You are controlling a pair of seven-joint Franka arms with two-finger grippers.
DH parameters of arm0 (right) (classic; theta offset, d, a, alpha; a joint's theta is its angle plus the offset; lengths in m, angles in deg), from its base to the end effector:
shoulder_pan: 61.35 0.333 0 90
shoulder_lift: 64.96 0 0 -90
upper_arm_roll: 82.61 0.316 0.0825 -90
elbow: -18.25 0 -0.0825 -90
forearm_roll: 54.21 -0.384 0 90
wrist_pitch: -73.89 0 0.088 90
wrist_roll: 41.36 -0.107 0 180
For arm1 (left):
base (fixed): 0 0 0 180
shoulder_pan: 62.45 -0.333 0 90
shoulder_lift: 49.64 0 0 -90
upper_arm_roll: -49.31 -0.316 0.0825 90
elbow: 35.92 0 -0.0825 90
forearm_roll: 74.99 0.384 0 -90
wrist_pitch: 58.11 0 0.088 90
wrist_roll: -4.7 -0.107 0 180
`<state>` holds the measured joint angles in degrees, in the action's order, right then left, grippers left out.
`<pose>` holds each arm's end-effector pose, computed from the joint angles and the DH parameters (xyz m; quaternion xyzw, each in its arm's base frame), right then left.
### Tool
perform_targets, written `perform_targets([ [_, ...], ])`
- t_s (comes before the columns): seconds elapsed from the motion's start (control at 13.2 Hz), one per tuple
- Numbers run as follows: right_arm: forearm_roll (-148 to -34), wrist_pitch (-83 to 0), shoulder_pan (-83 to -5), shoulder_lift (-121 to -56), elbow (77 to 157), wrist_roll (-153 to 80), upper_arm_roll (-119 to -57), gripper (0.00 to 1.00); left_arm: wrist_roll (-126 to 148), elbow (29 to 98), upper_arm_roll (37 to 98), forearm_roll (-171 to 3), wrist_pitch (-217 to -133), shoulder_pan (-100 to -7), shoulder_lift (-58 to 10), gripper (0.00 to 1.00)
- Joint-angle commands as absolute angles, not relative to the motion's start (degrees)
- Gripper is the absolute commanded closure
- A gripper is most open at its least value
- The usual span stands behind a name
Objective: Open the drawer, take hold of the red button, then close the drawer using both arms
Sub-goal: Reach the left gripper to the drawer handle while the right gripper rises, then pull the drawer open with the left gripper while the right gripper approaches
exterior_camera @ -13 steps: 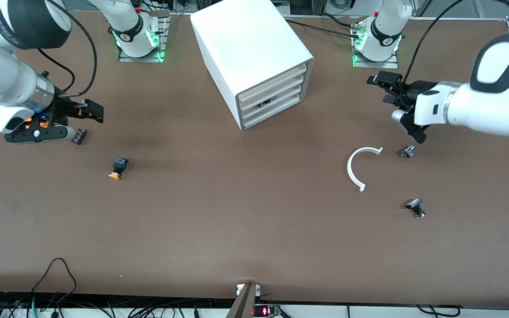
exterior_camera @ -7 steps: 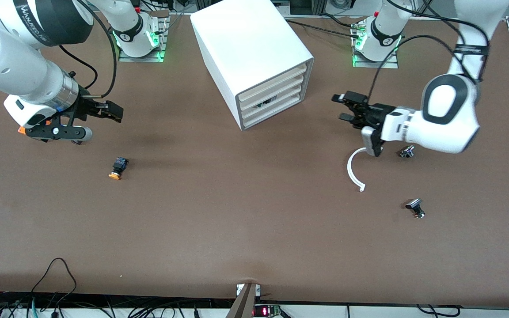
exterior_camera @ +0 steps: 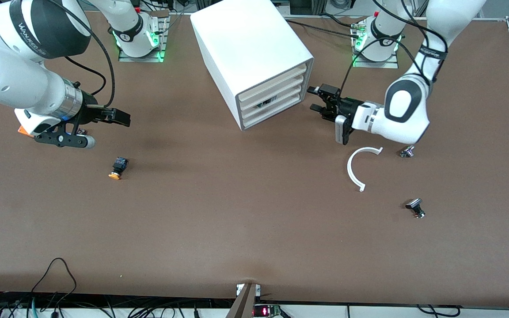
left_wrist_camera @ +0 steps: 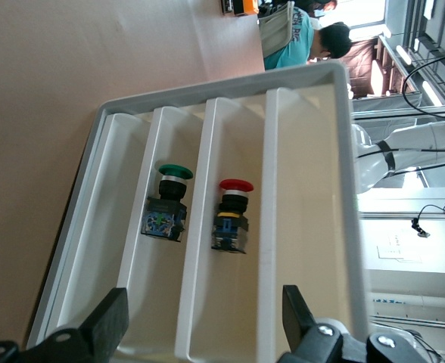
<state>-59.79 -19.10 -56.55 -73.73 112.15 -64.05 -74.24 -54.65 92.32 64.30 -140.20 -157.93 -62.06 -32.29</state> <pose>0.5744 0.1395 0.5103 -0.9907 0.0890 0.0977 0.0308 0.4483 -0.2102 0.2432 0.7727 -0.2370 -0.1257 0.5753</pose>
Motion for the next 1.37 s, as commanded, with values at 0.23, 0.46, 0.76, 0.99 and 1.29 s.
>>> perform_targets([
  [0.23, -60.5, -19.1, -53.8, -75.0, 109.1, -70.9, -73.8, 0.00, -61.7, 95.7, 67.8, -144.9, -161.5, -61.8, -29.4, 0.52],
  [0.46, -60.6, -20.1, -51.5, -75.1, 108.7, -76.4, -73.8, 0.00, -66.1, 96.0, 68.5, -146.6, -161.3, -61.8, -26.1, 0.54],
  [0.76, -60.6, -22.1, -48.5, -75.3, 108.3, -82.8, -73.8, 0.00, -66.8, 96.4, 69.7, -149.0, -161.3, -61.8, -25.6, 0.54],
  [0.99, -60.7, -22.1, -46.2, -78.1, 103.4, -87.7, -73.8, 0.00, -66.8, 96.7, 70.9, -150.8, -161.3, -61.8, -24.2, 0.55],
  [1.29, -60.6, -22.1, -43.7, -81.7, 97.8, -91.9, -73.8, 0.00, -67.7, 97.6, 71.4, -151.5, -161.2, -61.8, -24.1, 0.60],
])
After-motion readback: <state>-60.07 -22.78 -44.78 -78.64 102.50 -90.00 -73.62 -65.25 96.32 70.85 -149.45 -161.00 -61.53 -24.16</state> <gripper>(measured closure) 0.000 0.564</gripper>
